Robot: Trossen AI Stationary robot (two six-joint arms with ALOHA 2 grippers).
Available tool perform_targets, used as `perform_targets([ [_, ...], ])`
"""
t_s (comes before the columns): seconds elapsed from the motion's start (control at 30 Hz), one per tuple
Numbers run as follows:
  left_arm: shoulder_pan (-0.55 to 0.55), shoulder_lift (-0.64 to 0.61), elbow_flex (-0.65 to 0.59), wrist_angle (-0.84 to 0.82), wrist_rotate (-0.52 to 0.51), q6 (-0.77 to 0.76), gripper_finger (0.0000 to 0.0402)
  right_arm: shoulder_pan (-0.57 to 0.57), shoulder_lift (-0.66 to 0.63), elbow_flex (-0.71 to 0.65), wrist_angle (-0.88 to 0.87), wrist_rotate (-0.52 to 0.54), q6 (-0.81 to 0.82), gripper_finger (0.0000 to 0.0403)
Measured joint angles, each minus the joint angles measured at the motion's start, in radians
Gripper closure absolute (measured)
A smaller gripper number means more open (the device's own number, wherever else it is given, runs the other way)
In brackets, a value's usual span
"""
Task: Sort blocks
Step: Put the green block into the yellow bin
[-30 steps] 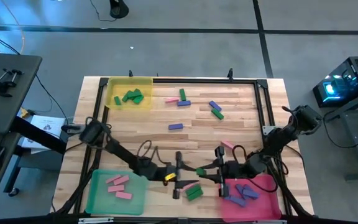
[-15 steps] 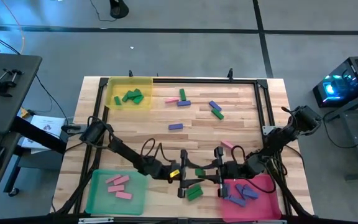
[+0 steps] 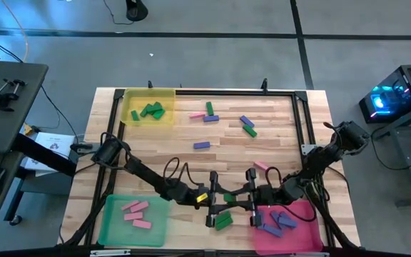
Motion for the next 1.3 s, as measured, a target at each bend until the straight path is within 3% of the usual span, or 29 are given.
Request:
perform_targets([
  [0.2,-0.007,-0.001,0.003,-0.025,-0.039,0.007,0.0321,0.000,0.000,0.000,-0.009,0.009,0.008,0.0331],
  [0.3,-0.016,-0.001,0.003,-0.047,-0.067,0.012,0.0325,-0.002,0.000,0.000,-0.054,0.008,0.053,0.0310],
  [0.53,-0.037,-0.014,0.006,-0.281,-0.293,-0.073,0.0325,0.012,-0.023,0.001,-0.222,0.035,0.134,0.0244],
  [0.63,-0.027,-0.077,0.007,-0.505,-0.359,-0.204,0.0325,0.044,-0.089,0.000,-0.337,0.131,0.165,0.0229],
  [0.87,0.087,-0.318,0.015,-1.328,-0.394,-0.558,0.0325,0.173,-0.305,0.000,-0.694,0.466,0.268,0.0223],
  [0.97,0.194,-0.419,0.015,-1.679,-0.382,-0.678,0.0325,0.229,-0.355,0.000,-0.782,0.523,0.312,0.0223],
  [1.1,0.449,-0.537,0.015,-2.066,-0.272,-0.764,0.0325,0.273,-0.360,0.000,-0.862,0.566,0.377,0.0222],
  [1.2,0.694,-0.585,0.015,-2.201,-0.167,-0.717,0.0325,0.278,-0.360,0.000,-0.928,0.569,0.446,0.0222],
  [1.3,0.926,-0.586,0.014,-2.210,-0.057,-0.608,0.0325,0.275,-0.360,0.000,-0.968,0.571,0.489,0.0222],
])
